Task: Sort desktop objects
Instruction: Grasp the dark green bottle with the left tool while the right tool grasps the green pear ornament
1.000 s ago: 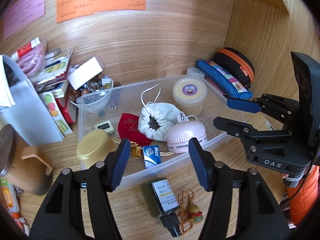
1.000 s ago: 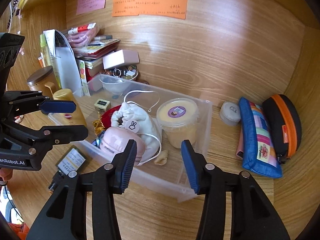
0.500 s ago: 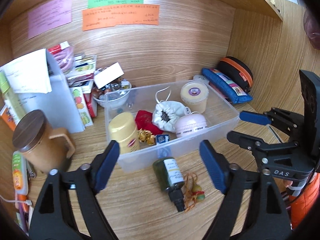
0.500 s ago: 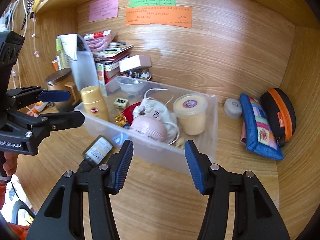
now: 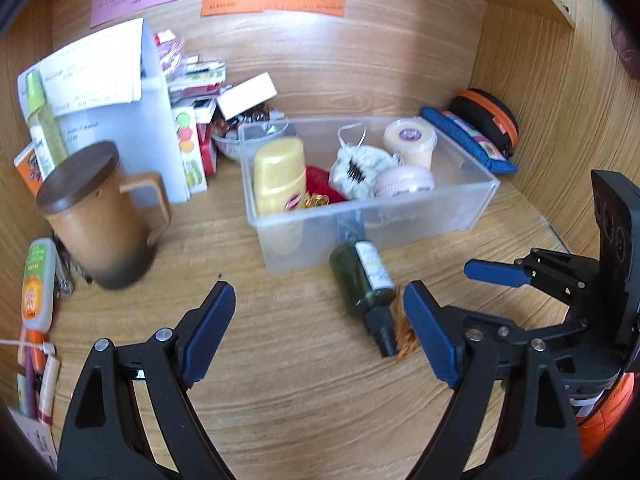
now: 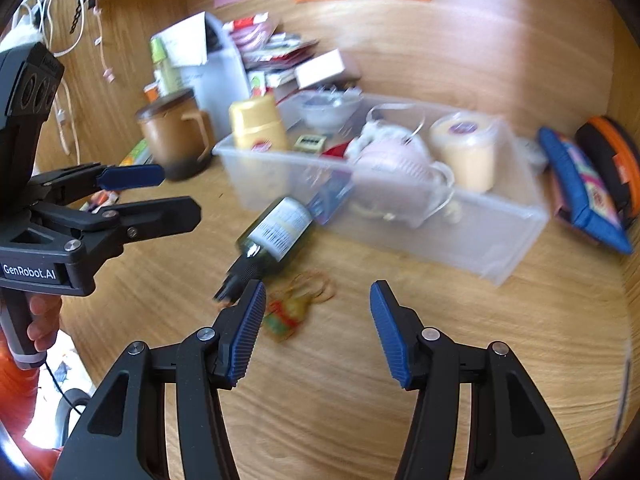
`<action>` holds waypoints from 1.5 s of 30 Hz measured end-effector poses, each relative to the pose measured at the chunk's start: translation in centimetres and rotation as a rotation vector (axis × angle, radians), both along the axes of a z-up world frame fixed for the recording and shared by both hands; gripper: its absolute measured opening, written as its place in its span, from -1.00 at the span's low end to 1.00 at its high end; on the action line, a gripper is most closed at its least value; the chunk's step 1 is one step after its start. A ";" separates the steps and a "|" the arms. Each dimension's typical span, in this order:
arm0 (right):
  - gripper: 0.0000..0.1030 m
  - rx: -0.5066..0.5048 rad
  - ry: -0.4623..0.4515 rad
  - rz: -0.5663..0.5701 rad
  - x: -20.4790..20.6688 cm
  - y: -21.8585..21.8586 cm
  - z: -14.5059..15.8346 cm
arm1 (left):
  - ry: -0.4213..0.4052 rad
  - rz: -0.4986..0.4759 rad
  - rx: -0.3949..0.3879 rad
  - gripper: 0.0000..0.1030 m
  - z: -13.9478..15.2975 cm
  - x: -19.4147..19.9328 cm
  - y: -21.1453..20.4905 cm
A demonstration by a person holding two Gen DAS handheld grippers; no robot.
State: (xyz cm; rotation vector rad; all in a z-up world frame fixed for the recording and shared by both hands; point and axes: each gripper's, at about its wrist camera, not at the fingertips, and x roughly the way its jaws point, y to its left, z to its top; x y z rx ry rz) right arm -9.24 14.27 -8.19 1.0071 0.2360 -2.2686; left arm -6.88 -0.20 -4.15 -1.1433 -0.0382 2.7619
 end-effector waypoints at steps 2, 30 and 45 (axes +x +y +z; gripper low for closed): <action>-0.02 0.008 -0.008 0.013 0.3 -0.6 -0.7 | -0.006 0.005 0.003 0.68 -0.3 0.3 -0.2; -0.47 0.099 0.012 0.014 -0.8 -1.2 -2.3 | -0.083 -0.043 0.009 0.68 -2.6 -2.9 1.3; -0.47 0.031 0.021 -0.130 -2.9 5.9 -0.4 | -0.138 -0.077 -0.025 0.47 -4.3 -5.8 4.3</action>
